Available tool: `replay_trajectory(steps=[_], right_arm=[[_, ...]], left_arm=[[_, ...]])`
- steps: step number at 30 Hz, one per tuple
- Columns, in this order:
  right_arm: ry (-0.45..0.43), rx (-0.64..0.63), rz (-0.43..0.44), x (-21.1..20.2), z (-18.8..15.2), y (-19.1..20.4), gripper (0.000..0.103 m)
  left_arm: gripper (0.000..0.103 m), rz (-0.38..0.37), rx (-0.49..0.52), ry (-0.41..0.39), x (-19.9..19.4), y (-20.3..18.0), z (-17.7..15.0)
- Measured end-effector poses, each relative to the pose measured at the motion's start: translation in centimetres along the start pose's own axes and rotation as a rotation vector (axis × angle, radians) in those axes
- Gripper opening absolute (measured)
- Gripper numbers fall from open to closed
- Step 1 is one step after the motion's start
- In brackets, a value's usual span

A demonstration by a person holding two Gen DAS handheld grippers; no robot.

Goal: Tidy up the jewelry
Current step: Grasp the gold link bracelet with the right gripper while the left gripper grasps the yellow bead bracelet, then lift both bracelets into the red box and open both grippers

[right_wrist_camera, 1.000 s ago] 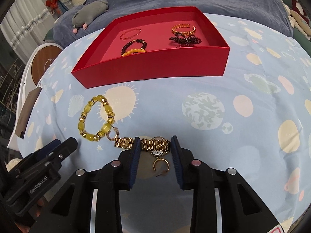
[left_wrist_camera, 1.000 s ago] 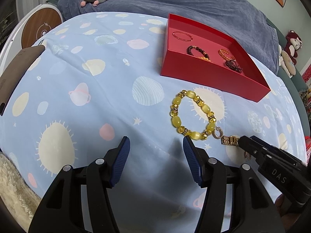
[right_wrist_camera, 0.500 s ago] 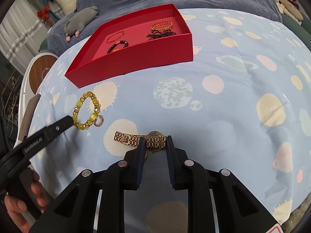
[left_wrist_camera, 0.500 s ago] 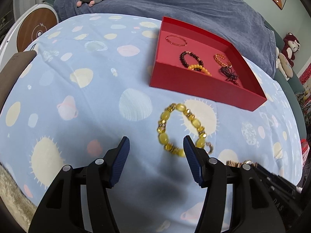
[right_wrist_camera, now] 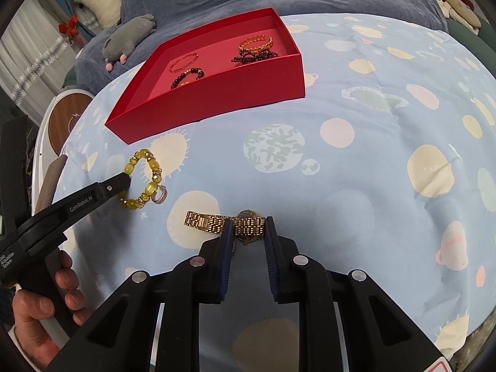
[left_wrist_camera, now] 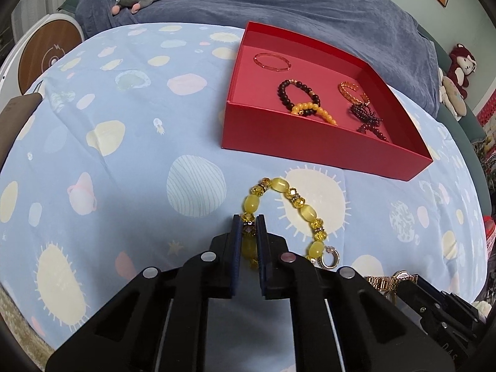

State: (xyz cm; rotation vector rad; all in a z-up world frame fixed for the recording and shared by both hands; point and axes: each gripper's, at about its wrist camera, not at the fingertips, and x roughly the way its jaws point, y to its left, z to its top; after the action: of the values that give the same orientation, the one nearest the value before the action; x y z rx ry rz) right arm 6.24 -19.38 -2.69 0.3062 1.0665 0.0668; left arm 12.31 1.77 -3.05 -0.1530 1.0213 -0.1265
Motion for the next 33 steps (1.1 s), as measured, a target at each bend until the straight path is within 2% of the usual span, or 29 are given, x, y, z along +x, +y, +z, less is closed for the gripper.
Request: replay_trajectory(steps=[3, 4, 5, 23, 33], right_arm=[[-0.009, 0.000, 0.015, -0.6, 0.1, 0.1, 0.014], [-0.012, -0.003, 0.018, -0.9, 0.1, 0.2, 0.007], [-0.015, -0.003, 0.024, -1.1, 0.2, 0.3, 0.006], [-0.110, 0.000, 0.077, -5.9, 1.1, 0.8, 0.006], [-0.158, 0.026, 0.096, -8.2, 2.1, 0.2, 0.006]], left_arm=[[0.009, -0.011, -0.004, -0.001, -0.5, 0.0, -0.3], [0.009, -0.015, -0.006, -0.002, -0.8, 0.0, -0.4], [0.009, -0.018, -0.008, -0.002, -1.0, 0.1, -0.5], [0.009, -0.087, -0.022, -0.028, -6.0, -0.5, -1.2], [0.009, -0.164, -0.043, -0.052, -8.7, -0.8, 0.5]])
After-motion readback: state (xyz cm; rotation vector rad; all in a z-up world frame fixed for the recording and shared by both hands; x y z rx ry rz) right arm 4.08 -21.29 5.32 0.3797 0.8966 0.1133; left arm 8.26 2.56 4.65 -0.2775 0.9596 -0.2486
